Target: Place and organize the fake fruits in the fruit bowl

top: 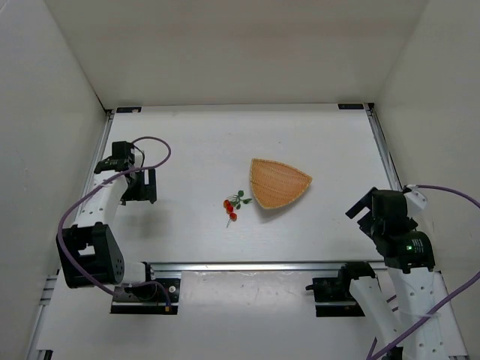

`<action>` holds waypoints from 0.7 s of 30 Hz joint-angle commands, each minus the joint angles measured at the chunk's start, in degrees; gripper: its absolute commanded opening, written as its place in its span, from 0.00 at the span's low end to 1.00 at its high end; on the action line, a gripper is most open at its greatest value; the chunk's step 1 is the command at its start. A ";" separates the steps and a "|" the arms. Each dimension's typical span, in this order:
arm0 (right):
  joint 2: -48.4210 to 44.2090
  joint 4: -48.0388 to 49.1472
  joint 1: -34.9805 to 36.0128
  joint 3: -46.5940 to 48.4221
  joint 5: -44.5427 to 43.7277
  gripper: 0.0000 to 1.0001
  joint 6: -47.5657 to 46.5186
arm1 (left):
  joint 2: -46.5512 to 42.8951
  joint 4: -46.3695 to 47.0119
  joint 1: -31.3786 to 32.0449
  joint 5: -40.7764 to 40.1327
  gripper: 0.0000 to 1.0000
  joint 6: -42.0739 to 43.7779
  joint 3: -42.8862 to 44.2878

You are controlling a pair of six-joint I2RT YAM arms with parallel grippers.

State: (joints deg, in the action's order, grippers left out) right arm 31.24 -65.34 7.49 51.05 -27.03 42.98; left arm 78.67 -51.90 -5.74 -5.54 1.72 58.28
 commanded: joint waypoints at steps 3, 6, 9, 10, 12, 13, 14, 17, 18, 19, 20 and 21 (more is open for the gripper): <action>1.62 11.79 -0.02 3.27 14.33 0.99 -9.04 | -1.51 1.63 0.29 0.00 1.00 0.83 0.07; 6.88 18.48 3.49 3.88 24.29 0.99 -9.76 | -0.98 1.63 0.29 2.71 1.00 0.31 0.69; 14.44 21.73 15.06 5.72 20.54 0.99 -7.22 | -0.98 1.10 0.29 3.78 1.00 0.31 0.69; 16.72 22.44 19.02 6.60 15.13 0.99 -7.21 | -1.50 1.10 0.29 3.78 1.00 0.31 0.69; 25.32 24.11 31.06 10.27 10.35 0.99 -6.60 | -1.51 1.10 0.29 3.17 1.00 0.31 0.69; 28.75 24.64 37.62 11.87 8.93 0.99 -6.59 | -2.03 1.10 0.29 3.17 1.00 0.31 0.17; 36.01 24.65 40.39 13.62 8.14 0.99 -7.29 | -2.03 1.10 0.29 2.56 1.00 0.31 0.17; 49.81 25.18 47.61 21.44 7.60 0.99 -8.09 | -2.03 1.10 0.29 1.94 1.00 0.31 0.17; 52.75 25.70 48.75 23.03 8.39 0.99 -8.09 | -2.03 1.10 0.29 1.94 1.00 0.31 0.17; 57.74 26.22 50.33 25.57 10.66 0.98 -8.09 | -2.03 1.10 0.29 1.24 1.00 0.31 0.17; 59.96 26.84 50.87 26.55 12.16 0.95 -8.09 | -2.03 1.10 0.29 1.23 1.00 0.31 0.17; 61.90 27.37 51.40 27.43 13.48 0.92 -7.48 | -2.03 1.10 0.29 1.23 1.00 0.31 0.17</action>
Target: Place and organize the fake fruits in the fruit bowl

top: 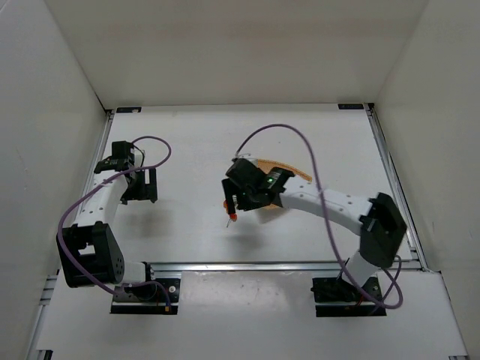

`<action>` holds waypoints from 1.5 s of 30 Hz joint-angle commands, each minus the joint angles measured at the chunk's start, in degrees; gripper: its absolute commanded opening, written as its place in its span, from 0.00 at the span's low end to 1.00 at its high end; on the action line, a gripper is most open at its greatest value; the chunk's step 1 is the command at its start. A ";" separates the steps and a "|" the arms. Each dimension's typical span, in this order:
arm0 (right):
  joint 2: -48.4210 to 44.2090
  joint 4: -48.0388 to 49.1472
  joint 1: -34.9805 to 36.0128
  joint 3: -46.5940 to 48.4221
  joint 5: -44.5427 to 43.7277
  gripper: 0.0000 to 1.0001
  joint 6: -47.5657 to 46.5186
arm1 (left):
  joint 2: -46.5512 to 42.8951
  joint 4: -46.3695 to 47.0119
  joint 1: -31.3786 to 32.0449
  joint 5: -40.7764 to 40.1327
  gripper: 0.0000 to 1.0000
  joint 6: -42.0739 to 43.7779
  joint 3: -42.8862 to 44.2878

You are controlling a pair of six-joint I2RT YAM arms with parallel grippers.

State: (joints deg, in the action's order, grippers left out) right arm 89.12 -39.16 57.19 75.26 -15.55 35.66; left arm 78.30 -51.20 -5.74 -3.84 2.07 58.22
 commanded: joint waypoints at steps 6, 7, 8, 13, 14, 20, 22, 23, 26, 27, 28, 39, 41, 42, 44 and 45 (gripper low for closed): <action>15.72 2.59 2.23 7.51 6.76 0.72 5.90 | -1.14 0.40 0.29 -1.09 1.00 -0.04 -0.30; 17.91 2.59 2.23 7.53 6.76 0.70 7.83 | -1.13 0.40 0.29 -1.09 1.00 -0.04 -0.30; 18.89 2.59 2.23 8.31 6.15 0.69 8.46 | -1.13 0.40 0.29 -1.09 1.00 -0.04 -0.30; 25.20 2.59 2.23 12.62 5.53 0.65 8.29 | -0.61 0.40 0.29 -1.09 1.00 -0.04 -0.30; 26.18 0.68 2.23 14.54 4.84 0.64 8.29 | -0.61 0.40 0.29 -1.09 1.00 -0.04 -0.30; 30.14 -1.36 0.64 16.14 4.83 0.59 8.81 | -0.61 0.40 0.29 -2.14 1.00 -0.04 -0.30; 30.15 -1.89 0.64 16.14 4.83 0.59 8.81 | -0.61 0.40 0.29 -2.14 1.00 -0.04 -0.30; 30.15 -1.89 0.64 16.14 4.83 0.59 8.81 | -0.61 0.40 0.29 -2.14 1.00 -0.04 -0.30; 30.15 -2.42 0.64 15.53 4.13 0.58 8.81 | -0.61 0.40 0.29 -2.14 1.00 -0.04 -0.30; 30.15 -2.42 0.64 15.53 4.13 0.58 8.81 | -0.61 0.40 0.29 -2.14 1.00 -0.04 -0.30; 30.67 -2.42 0.64 15.53 3.52 0.58 8.81 | -0.61 0.40 0.29 -2.14 1.00 -0.04 -0.30; 34.63 -5.05 0.64 17.12 0.87 0.23 5.21 | -0.61 0.40 0.29 -2.14 1.00 -0.04 -0.30; 33.23 -5.05 0.64 16.33 0.87 0.10 5.21 | -0.61 0.40 0.29 -2.14 1.00 -0.04 -0.30; 33.22 -5.05 0.64 15.71 0.87 0.07 5.21 | -0.61 0.40 0.29 -2.14 1.00 -0.04 -0.30; 31.47 -5.05 1.25 15.18 0.87 0.00 5.21 | -0.61 0.40 0.29 -2.14 1.00 -0.04 -0.30; 31.46 -5.05 1.26 15.18 0.87 0.00 5.21 | -0.61 0.40 0.29 -2.14 1.00 -0.04 -0.30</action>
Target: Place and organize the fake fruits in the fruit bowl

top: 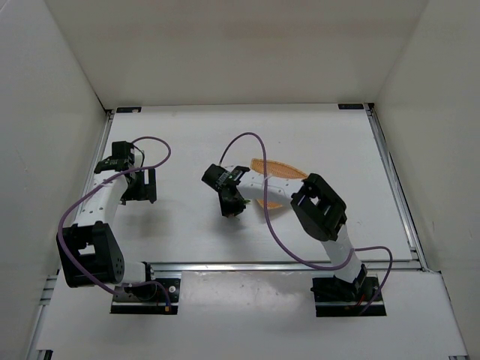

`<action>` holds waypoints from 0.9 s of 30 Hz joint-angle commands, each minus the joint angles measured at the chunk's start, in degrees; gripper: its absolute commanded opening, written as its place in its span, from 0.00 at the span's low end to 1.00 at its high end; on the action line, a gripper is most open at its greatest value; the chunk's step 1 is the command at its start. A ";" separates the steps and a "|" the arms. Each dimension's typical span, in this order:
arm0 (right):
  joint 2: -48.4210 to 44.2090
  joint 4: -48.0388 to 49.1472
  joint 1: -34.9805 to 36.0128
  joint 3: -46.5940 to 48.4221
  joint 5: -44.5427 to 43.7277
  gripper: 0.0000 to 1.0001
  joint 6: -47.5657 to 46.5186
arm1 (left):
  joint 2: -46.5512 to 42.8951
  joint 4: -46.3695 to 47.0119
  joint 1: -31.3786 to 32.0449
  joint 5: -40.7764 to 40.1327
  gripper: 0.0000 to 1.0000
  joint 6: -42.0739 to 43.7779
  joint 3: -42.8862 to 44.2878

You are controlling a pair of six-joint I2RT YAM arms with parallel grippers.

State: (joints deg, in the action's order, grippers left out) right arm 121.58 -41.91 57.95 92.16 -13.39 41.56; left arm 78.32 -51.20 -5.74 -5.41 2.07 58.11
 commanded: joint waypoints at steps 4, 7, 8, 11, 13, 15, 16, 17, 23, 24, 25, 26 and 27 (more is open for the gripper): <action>-3.45 -1.77 2.25 -1.72 -1.29 0.00 -1.22 | -0.11 0.40 0.29 -0.57 1.00 -0.04 0.34; -5.03 -0.54 2.86 -2.25 -0.76 0.00 -1.22 | -0.10 0.40 0.29 -0.57 1.00 -0.04 0.34; -5.56 -0.54 2.87 -2.25 -0.76 0.00 -1.22 | -0.10 0.40 0.29 -0.57 1.00 -0.04 0.34; -7.05 -0.54 2.87 -2.25 -0.24 0.00 -1.22 | -0.10 0.40 0.29 -0.57 1.00 -0.04 0.34; -8.80 -0.54 3.39 -2.25 -0.24 0.00 -1.22 | -0.10 0.40 0.29 -0.57 1.00 -0.04 0.34; -9.69 -0.54 3.39 -2.25 -0.24 0.00 -1.22 | -0.10 0.40 0.29 -0.57 1.00 -0.04 0.34; -9.69 -0.54 3.39 -2.25 -0.24 0.00 -1.74 | -0.10 0.40 0.29 -0.57 1.00 -0.04 0.34; -9.69 -0.54 3.39 -2.25 -0.24 0.00 -1.75 | -0.10 0.40 0.29 -0.57 1.00 -0.04 0.34; -8.90 -1.16 3.39 -1.72 -0.24 0.00 -1.75 | 0.43 0.40 0.29 -0.57 1.00 -0.04 0.34; -10.47 -1.16 3.39 -1.72 -0.24 0.00 -1.75 | -0.10 0.40 0.29 -0.57 1.00 -0.04 -0.18; -11.44 -1.16 3.39 -1.72 -1.71 0.00 -1.75 | -0.10 0.40 0.29 -0.57 1.00 -0.04 -0.19; -12.50 -1.16 3.39 -1.20 -2.86 0.00 -1.75 | -0.10 0.40 0.29 -0.57 1.00 -0.04 -0.19; -14.86 -1.16 3.39 -1.19 -4.18 0.00 -1.75 | -0.10 0.40 0.29 -0.57 1.00 -0.04 -0.19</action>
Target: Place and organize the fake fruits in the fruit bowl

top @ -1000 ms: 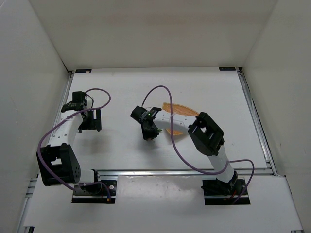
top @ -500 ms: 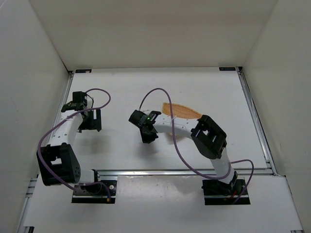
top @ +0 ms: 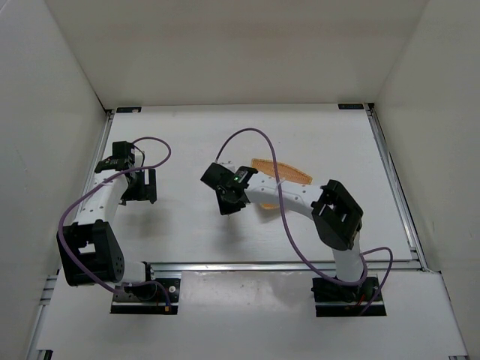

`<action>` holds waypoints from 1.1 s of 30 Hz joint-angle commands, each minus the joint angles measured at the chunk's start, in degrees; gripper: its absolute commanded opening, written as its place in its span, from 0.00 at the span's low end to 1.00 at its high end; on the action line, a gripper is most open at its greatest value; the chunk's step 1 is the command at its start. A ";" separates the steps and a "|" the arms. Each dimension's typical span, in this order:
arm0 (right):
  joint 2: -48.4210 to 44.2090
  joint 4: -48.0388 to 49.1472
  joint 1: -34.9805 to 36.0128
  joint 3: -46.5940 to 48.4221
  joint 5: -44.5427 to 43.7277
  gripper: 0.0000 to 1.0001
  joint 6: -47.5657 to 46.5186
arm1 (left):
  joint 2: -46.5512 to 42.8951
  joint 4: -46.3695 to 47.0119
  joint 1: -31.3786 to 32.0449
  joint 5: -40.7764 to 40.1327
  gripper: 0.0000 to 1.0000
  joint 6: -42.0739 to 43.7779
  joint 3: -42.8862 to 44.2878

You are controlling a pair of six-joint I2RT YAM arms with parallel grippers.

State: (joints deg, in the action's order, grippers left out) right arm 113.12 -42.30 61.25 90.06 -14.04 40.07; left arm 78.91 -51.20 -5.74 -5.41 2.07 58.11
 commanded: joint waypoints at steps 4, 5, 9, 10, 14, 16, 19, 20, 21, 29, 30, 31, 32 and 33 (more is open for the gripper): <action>-11.42 -1.29 -5.69 0.04 -6.44 0.00 0.27 | -0.69 0.40 0.29 -0.57 1.00 -0.04 -0.19; -11.43 -1.29 -7.27 -1.45 -6.44 0.00 0.27 | -0.69 0.40 0.29 -0.57 1.00 -0.04 -0.19; -10.82 -5.67 -15.88 -2.08 -8.19 0.03 1.06 | -0.69 0.40 0.29 -0.57 1.00 -0.04 -0.19; -10.03 -5.68 -16.77 -2.61 -8.19 0.05 0.19 | -0.69 0.40 0.29 -0.57 1.00 -0.04 -0.19; -8.62 -6.73 -20.46 -1.21 -8.19 0.51 -2.45 | -0.69 0.40 0.29 -0.57 1.00 -0.04 -0.19; -8.62 -6.74 -20.47 -0.33 -8.19 0.74 -3.33 | -0.69 0.40 0.29 -0.57 1.00 -0.04 -0.19; -9.94 -4.64 -19.07 0.99 -7.67 0.82 -5.96 | -0.69 0.40 0.29 -0.57 1.00 -0.04 -0.19; -10.63 -3.76 -17.59 0.99 -7.06 0.83 -7.02 | -0.69 0.40 0.29 -0.57 1.00 -0.04 -0.19; -10.64 -2.97 -16.62 0.99 -6.53 0.83 -8.16 | -0.69 0.40 0.29 -0.57 1.00 -0.04 -0.19; 3.21 -3.82 -7.04 11.44 0.94 0.91 -15.55 | -0.16 0.40 0.29 -0.57 1.00 -0.04 -0.19; 4.64 -3.84 -7.03 13.89 0.95 0.91 -13.90 | -0.16 0.40 0.29 0.04 1.00 -0.04 -0.19; 5.87 -4.45 -6.33 14.70 1.82 0.91 -13.10 | -0.16 0.40 0.29 0.05 1.00 -0.04 -0.19; 7.62 -4.45 -5.80 15.23 2.44 0.88 -12.31 | -0.69 0.40 0.29 0.66 1.00 -0.04 -0.19; 8.34 -4.45 -5.80 15.23 3.05 0.86 -11.43 | -0.69 0.40 0.29 1.19 1.00 -0.04 -0.19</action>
State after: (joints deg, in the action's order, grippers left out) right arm 118.54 -44.66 55.46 103.53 -13.89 27.94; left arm 79.11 -51.20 -5.74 -5.34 2.07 58.11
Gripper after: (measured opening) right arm 0.875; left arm 0.998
